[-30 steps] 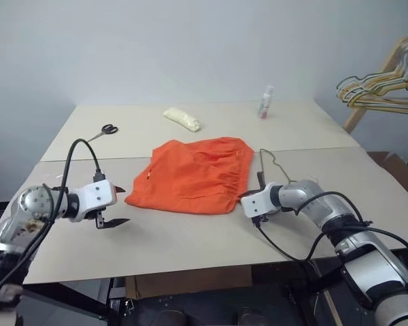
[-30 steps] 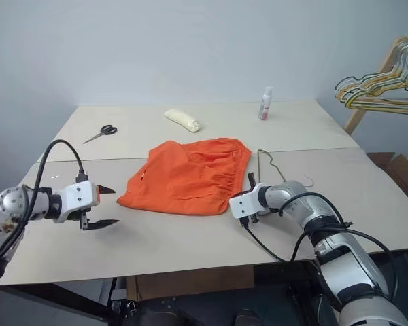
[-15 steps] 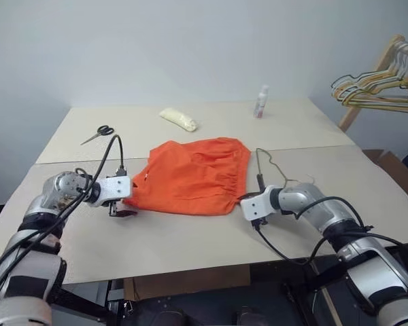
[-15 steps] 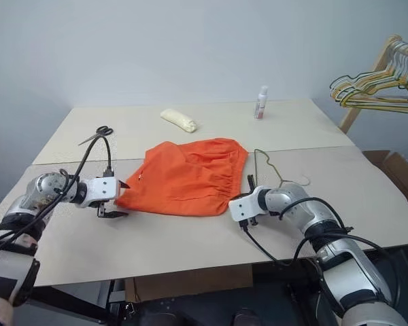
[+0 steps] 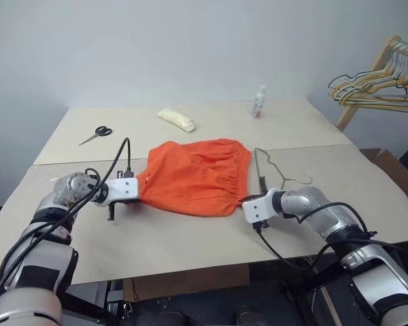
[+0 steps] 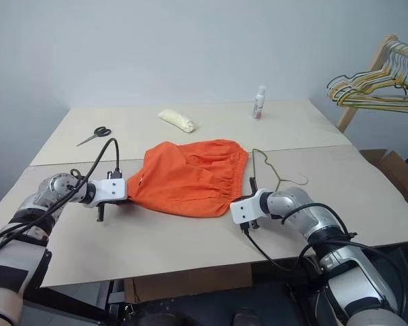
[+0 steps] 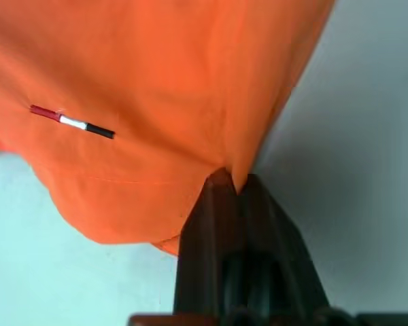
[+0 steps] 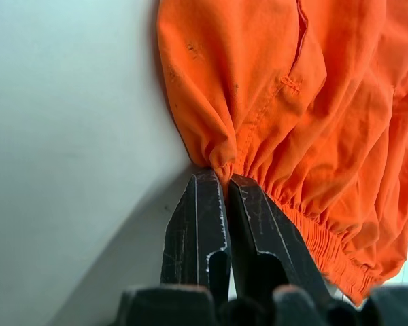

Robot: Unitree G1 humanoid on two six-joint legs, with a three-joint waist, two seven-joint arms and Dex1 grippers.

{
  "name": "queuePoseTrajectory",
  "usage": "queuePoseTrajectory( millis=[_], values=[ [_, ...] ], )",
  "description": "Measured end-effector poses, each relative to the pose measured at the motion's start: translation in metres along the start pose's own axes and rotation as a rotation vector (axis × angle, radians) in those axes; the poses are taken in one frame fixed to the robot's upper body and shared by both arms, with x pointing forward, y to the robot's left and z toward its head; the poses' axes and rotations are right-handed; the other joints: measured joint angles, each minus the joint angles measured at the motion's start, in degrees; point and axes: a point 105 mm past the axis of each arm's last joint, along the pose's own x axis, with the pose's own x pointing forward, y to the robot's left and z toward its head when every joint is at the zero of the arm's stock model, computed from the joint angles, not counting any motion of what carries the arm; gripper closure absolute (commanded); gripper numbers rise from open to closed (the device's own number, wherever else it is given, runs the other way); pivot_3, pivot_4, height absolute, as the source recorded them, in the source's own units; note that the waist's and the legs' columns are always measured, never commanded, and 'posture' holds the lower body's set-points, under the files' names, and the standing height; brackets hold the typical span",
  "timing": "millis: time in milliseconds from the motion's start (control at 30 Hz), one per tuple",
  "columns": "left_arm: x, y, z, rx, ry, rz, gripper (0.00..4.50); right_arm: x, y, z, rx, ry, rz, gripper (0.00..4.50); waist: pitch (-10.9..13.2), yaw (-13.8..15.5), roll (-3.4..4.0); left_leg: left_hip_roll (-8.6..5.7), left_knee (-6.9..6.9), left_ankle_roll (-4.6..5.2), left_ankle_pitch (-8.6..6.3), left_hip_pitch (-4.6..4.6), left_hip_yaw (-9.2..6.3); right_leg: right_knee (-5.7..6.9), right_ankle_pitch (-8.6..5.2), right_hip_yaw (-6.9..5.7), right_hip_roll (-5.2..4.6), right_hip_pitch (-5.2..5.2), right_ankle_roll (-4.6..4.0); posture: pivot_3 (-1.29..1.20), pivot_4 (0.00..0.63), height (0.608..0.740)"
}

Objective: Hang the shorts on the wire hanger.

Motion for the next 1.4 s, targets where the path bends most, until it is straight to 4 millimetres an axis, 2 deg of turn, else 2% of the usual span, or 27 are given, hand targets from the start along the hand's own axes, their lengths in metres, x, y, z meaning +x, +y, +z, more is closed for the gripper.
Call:
queuePoseTrajectory(
  millis=[167,333,500,567,633,700,733,800,867,900,1000,1067,1100,1133,1167,1233,1267,1300,1333,1400],
  values=[
    [-0.012,-0.011,-0.006,0.029,0.000,-0.012,4.49,-0.003,-0.001,0.005,0.017,-0.002,-0.029,4.50,0.00,-0.22,0.00,0.05,-0.02,0.07,-0.04,-0.03,0.00,0.01,0.00,0.04,0.01,-0.07,0.00,0.13,0.000,0.740],
    [-0.045,-0.048,-0.010,0.011,-0.002,-0.113,4.49,-0.020,0.011,0.023,0.034,-0.056,-0.025,4.50,0.01,-0.29,0.02,0.25,0.02,0.14,-0.09,-0.26,-0.02,0.02,-0.02,0.07,-0.01,-0.27,0.02,0.14,0.000,0.740],
    [-0.075,-0.086,0.010,-0.034,-0.027,-0.195,4.49,-0.057,0.036,0.049,0.059,-0.136,0.115,4.50,0.06,0.66,0.04,0.33,0.24,0.56,-0.34,-0.29,-0.03,-0.01,-0.08,0.00,-0.09,-0.13,0.11,0.15,0.000,0.740],
    [-0.085,-0.095,0.019,-0.070,-0.030,-0.209,4.49,-0.070,0.035,0.055,0.070,-0.149,0.147,4.50,0.12,1.06,0.00,0.32,0.27,0.59,-0.36,-0.10,0.02,-0.07,-0.11,0.01,-0.12,0.00,0.13,0.15,0.000,0.740],
    [-0.091,-0.096,0.030,-0.095,-0.034,-0.193,4.49,-0.082,0.024,0.057,0.081,-0.143,0.146,4.50,0.15,1.40,-0.01,0.34,0.28,0.59,-0.36,0.20,0.05,-0.04,-0.18,0.03,-0.11,0.22,0.13,0.16,0.000,0.740],
    [-0.091,-0.087,0.041,-0.104,-0.047,-0.123,4.49,-0.087,0.007,0.054,0.098,-0.117,0.108,4.50,0.27,1.82,0.05,0.38,0.27,0.58,-0.37,0.65,0.04,-0.02,-0.26,-0.01,-0.04,0.68,0.15,0.17,0.000,0.740],
    [-0.087,-0.076,0.046,-0.120,-0.075,-0.051,4.49,-0.086,-0.005,0.051,0.114,-0.103,0.070,4.50,0.34,1.98,0.16,0.41,0.25,0.58,-0.37,0.93,0.02,-0.04,-0.37,-0.06,-0.02,1.02,0.30,0.17,0.000,0.740],
    [-0.075,-0.036,0.067,-0.149,-0.181,0.175,4.49,-0.077,-0.041,0.043,0.161,-0.074,-0.073,4.50,0.46,2.66,0.13,0.40,0.23,0.55,-0.35,1.38,-0.01,0.00,-0.54,-0.07,0.06,1.40,0.56,0.17,0.000,0.740],
    [-0.069,0.010,0.083,-0.173,-0.228,0.389,4.49,-0.069,-0.081,0.031,0.190,-0.016,-0.233,4.50,0.52,3.16,0.01,0.17,0.14,0.41,-0.28,1.56,-0.11,0.02,-0.27,-0.09,0.12,1.57,0.10,0.17,0.000,0.740],
    [-0.071,0.044,0.089,-0.205,-0.239,0.552,4.49,-0.066,-0.108,0.022,0.212,0.022,-0.348,4.50,0.52,3.33,-0.03,0.04,0.09,0.27,-0.19,1.54,-0.16,0.03,-0.22,-0.09,0.04,1.46,0.03,0.17,0.000,0.740],
    [-0.101,0.119,0.105,-0.257,-0.248,0.962,4.49,-0.068,-0.170,0.003,0.232,0.137,-0.641,4.50,0.38,3.36,-0.25,-0.09,-0.04,-0.58,0.29,0.83,-0.16,0.34,-0.12,-0.04,-0.04,0.65,-0.10,0.17,0.000,0.740],
    [-0.145,0.160,0.129,-0.261,-0.318,1.250,4.49,-0.084,-0.221,0.001,0.232,0.201,-0.930,4.50,0.30,3.05,-0.45,-0.19,-0.09,-0.80,0.44,-0.34,-0.16,0.48,-0.04,0.00,-0.15,-0.81,-0.19,0.17,0.000,0.740],
    [-0.169,0.171,0.145,-0.234,-0.378,1.354,4.49,-0.097,-0.243,0.010,0.213,0.190,-1.066,4.50,0.28,2.73,-0.47,-0.21,-0.23,-0.90,0.49,-0.64,-0.06,0.61,-0.02,-0.03,-0.20,-1.38,-0.22,0.17,0.000,0.740],
    [-0.195,0.177,0.161,-0.196,-0.454,1.451,4.49,-0.116,-0.263,0.020,0.186,0.157,-1.214,4.50,0.25,2.20,-0.48,-0.25,-0.46,-0.92,0.50,-0.77,-0.07,0.95,-0.02,-0.09,-0.26,-1.90,-0.23,0.17,0.000,0.740],
    [-0.213,0.178,0.171,-0.164,-0.513,1.509,4.49,-0.132,-0.274,0.030,0.154,0.123,-1.308,4.50,0.20,1.71,-0.47,-0.26,-0.62,-0.94,0.49,-0.87,-0.20,1.06,-0.03,-0.21,-0.28,-2.12,-0.25,0.17,0.000,0.740],
    [-0.241,0.168,0.184,-0.093,-0.640,1.550,4.49,-0.158,-0.285,0.047,0.072,0.040,-1.449,4.50,0.05,0.43,-0.45,-0.26,-1.31,-0.95,0.49,-0.68,-0.34,0.83,-0.03,-0.45,-0.28,-2.14,-0.25,0.18,0.000,0.740],
    [-0.248,0.161,0.184,-0.060,-0.665,1.537,4.49,-0.164,-0.284,0.051,0.045,0.020,-1.469,4.50,0.04,-0.21,-0.44,-0.26,-1.33,-0.95,0.48,-0.63,-0.35,0.76,-0.04,-0.48,-0.27,-2.13,-0.25,0.18,0.000,0.740],
    [-0.248,0.151,0.182,-0.024,-0.672,1.486,4.49,-0.165,-0.280,0.051,0.027,0.001,-1.465,4.50,-0.01,-0.94,-0.42,-0.27,-1.39,-0.95,0.48,-0.57,-0.35,0.65,-0.04,-0.48,-0.27,-2.07,-0.25,0.18,0.000,0.740],
    [-0.240,0.138,0.175,0.013,-0.646,1.398,4.49,-0.160,-0.270,0.047,0.031,-0.012,-1.434,4.50,-0.06,-1.76,-0.43,-0.26,-1.49,-0.94,0.48,-0.46,-0.36,0.58,-0.04,-0.47,-0.26,-1.96,-0.24,0.18,0.000,0.740],
    [-0.211,0.117,0.157,-0.002,-0.597,1.214,4.49,-0.140,-0.245,0.032,0.057,-0.005,-1.323,4.50,-0.06,-2.54,-0.43,-0.25,-1.59,-0.92,0.47,-0.50,-0.32,0.21,-0.05,-0.45,-0.23,-1.77,-0.23,0.19,0.000,0.740]
  ],
)
